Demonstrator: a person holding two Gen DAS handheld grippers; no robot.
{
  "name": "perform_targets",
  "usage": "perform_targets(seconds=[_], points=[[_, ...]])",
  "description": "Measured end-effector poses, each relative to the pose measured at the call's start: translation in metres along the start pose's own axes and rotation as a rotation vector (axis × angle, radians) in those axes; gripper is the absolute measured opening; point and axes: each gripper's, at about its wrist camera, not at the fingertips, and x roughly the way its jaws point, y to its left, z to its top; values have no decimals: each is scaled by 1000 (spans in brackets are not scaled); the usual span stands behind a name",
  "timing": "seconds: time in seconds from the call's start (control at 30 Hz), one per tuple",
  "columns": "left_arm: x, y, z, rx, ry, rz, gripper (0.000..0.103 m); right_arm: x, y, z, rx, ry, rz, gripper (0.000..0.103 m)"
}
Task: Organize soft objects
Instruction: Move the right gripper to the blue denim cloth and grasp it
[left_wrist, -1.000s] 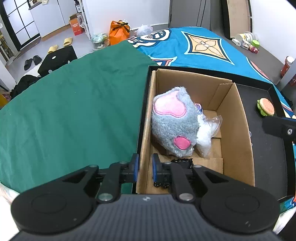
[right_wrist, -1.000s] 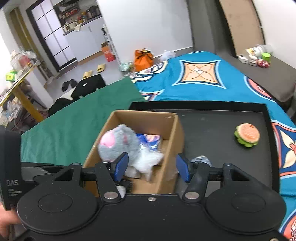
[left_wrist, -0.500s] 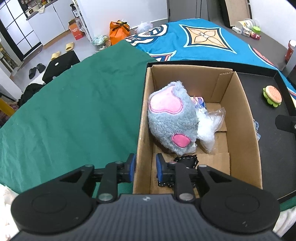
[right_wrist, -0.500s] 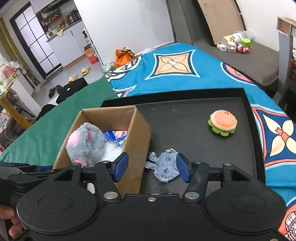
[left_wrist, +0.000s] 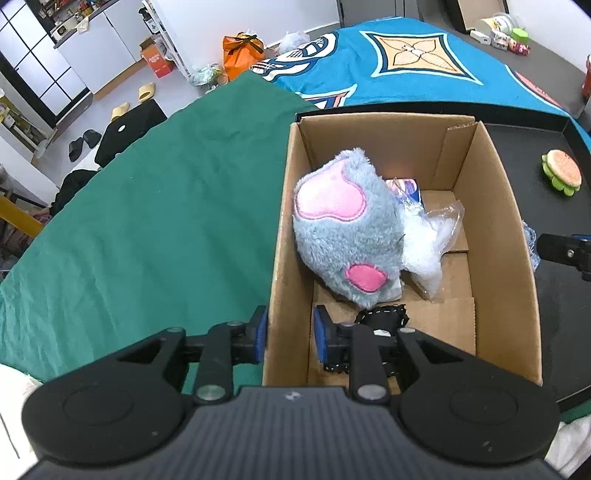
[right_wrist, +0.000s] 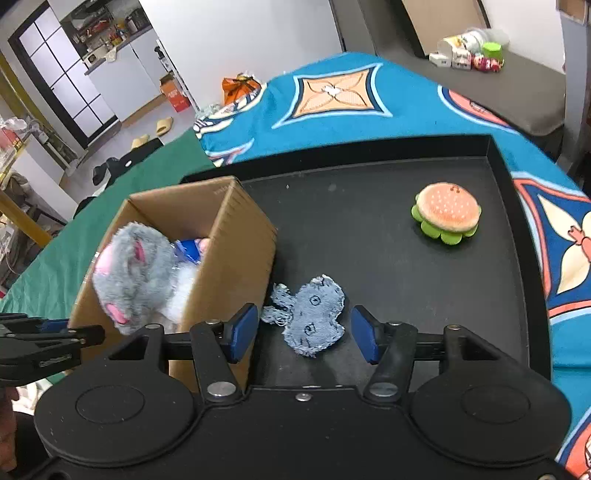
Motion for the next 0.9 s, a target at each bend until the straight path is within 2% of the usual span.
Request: perform_targets(seconds=[0.4,0.67,0.7,0.77,0.8,0.83,0.9], points=[[9,-8,3,36,37,42,28,29,-3,0,-8,53,6,55],[13,-12,5,45,51,55,28,43,-4,-1,-9,77,-22,51],[14,-12,5,47,51,56,28,45,-3,-1,-18,84,-28,49],[14,-12,5,48,51,54,29,48,-1,-2,-45,93,-48,36],[14,-12,5,47,52,53,29,47,1,-2,-64,98,-58,33],[14,-12,5,46,51,53,29,47,1,-2,-68,113,-52,23],[14,-13,5,47,49,52,29,44,-2,-3,-58,128,-56,22]])
